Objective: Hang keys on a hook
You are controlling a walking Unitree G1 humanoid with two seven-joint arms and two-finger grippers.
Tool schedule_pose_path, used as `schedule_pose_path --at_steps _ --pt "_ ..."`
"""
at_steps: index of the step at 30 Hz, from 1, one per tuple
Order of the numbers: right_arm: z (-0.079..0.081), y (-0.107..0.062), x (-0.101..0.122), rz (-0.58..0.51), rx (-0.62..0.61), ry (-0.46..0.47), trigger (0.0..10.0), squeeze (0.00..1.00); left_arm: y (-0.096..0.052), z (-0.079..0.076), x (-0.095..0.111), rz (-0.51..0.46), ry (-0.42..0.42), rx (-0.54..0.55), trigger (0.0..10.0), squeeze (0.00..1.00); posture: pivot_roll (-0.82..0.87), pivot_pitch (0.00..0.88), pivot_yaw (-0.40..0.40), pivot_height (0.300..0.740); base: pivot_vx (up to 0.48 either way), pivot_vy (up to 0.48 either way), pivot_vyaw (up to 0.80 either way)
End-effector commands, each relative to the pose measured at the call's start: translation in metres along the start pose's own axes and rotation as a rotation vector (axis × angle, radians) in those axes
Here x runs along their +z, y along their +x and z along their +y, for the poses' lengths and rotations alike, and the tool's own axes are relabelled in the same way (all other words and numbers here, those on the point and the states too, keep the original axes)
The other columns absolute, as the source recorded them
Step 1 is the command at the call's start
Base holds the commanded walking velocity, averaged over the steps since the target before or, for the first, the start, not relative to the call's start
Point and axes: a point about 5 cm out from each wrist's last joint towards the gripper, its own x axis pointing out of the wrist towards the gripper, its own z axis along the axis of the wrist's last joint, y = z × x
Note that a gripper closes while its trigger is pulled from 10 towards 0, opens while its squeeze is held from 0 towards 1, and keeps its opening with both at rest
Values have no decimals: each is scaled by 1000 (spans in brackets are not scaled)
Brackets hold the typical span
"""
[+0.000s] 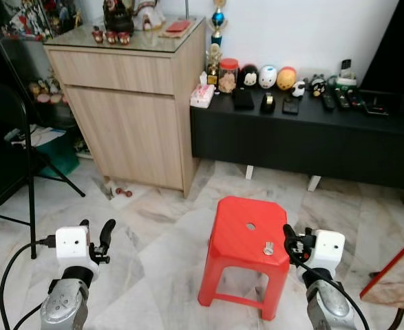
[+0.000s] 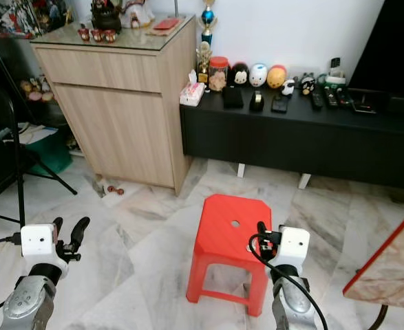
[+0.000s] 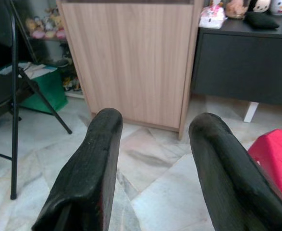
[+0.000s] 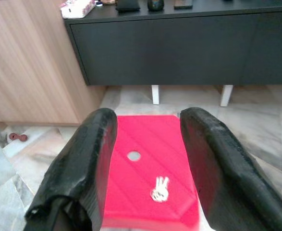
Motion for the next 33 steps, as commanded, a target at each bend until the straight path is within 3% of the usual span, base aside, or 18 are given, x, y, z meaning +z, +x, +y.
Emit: schedule_pose_path --at_steps 1,9,14,21,27,33 --pt "3 3 6 -20 27 -14 10000 0 3 -4 5 -12 -11 -7 10000 0 138 0 -1 740 349 0 0" --pt "1 -3 3 -8 51 -15 10000 0 3 -4 7 -33 -14 14 10000 0 176 0 -59 740 349 0 63" --pt "6 -1 0 13 84 -38 10000 0 0 -3 11 -47 -14 28 10000 0 187 0 -70 740 347 0 733" --pt "1 1 2 27 78 -17 10000 0 -3 -3 10 -48 -9 47 10000 0 188 0 -69 740 344 0 0" --pt "0 1 0 22 54 2 10000 0 0 -9 11 -44 -6 11 10000 0 171 0 -52 740 0 0 0" --pt "-2 -5 -4 8 -45 90 10000 0 2 -14 13 -46 15 -51 10000 0 162 0 -31 740 0 0 0"
